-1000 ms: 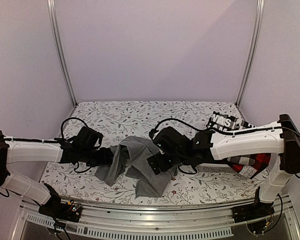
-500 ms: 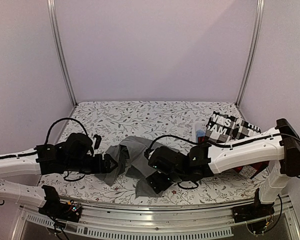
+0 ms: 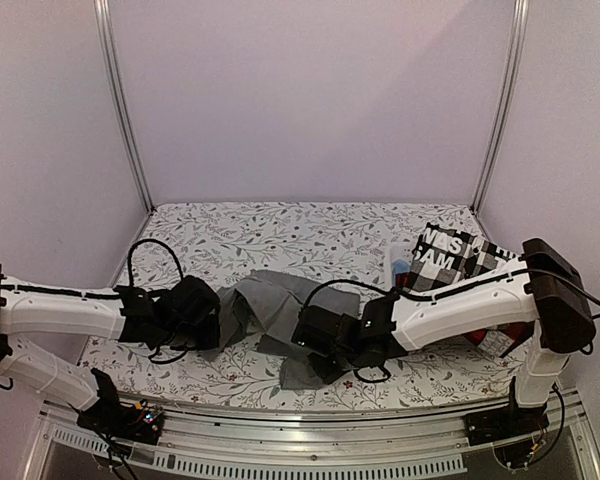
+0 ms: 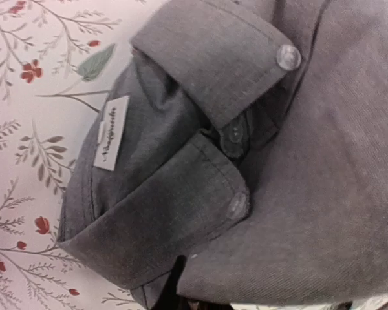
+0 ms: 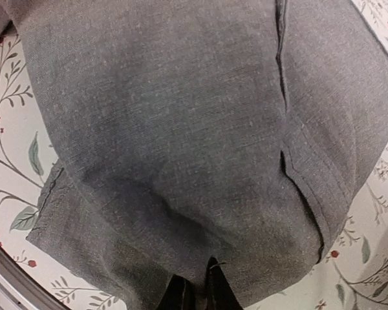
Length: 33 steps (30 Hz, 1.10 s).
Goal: Fold and stack the long sleeve shirts
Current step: Pick up the crumpled shirt from the center of the board, then place the crumpled shirt at the center of the board.
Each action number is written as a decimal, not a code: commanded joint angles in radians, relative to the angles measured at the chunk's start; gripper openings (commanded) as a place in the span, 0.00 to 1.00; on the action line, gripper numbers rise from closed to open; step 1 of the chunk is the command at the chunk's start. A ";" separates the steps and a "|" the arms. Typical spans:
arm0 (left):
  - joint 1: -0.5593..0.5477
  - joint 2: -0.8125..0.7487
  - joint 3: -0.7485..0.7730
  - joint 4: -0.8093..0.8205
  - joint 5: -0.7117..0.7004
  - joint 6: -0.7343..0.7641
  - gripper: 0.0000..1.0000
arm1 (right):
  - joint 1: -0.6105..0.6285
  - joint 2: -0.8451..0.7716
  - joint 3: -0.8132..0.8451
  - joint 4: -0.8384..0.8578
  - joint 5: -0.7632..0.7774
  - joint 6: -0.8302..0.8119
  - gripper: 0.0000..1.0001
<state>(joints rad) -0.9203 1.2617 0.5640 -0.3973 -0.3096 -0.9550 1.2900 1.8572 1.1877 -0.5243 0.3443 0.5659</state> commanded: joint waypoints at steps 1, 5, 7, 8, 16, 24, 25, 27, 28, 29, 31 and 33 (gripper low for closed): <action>0.073 -0.030 0.158 0.003 -0.172 0.112 0.00 | -0.058 -0.081 0.051 -0.064 0.125 0.010 0.00; 0.146 -0.086 0.310 0.004 -0.203 0.326 0.00 | -0.111 -0.148 0.122 -0.092 0.208 -0.068 0.00; 0.160 -0.091 0.395 -0.011 -0.189 0.423 0.00 | -0.148 -0.165 0.193 -0.125 0.266 -0.107 0.00; 0.161 -0.089 0.441 -0.032 -0.189 0.458 0.00 | -0.178 -0.172 0.226 -0.127 0.295 -0.142 0.00; 0.107 -0.137 0.654 -0.168 0.075 0.630 0.00 | -0.351 -0.172 0.532 -0.116 0.332 -0.354 0.00; 0.104 -0.208 0.781 -0.346 -0.079 0.542 0.00 | -0.373 -0.138 0.633 -0.085 0.295 -0.454 0.00; 0.110 -0.208 0.784 -0.343 -0.058 0.542 0.00 | -0.374 -0.137 0.638 -0.083 0.293 -0.462 0.00; 0.121 -0.185 0.791 -0.352 -0.035 0.536 0.00 | -0.385 -0.126 0.662 -0.082 0.270 -0.476 0.00; 0.137 -0.165 0.794 -0.360 -0.015 0.536 0.00 | -0.402 -0.120 0.674 -0.081 0.241 -0.478 0.00; 0.162 -0.144 0.793 -0.361 0.008 0.532 0.00 | -0.416 -0.110 0.682 -0.072 0.197 -0.474 0.00; 0.254 -0.108 0.784 -0.344 0.108 0.522 0.00 | -0.448 -0.088 0.676 -0.040 0.073 -0.467 0.00; 0.387 -0.075 0.752 -0.285 0.236 0.522 0.00 | -0.475 -0.048 0.683 -0.027 0.013 -0.466 0.00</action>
<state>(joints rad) -0.7166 1.1149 1.3491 -0.7219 -0.2653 -0.4175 0.8742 1.7439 1.8412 -0.6048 0.5198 0.1131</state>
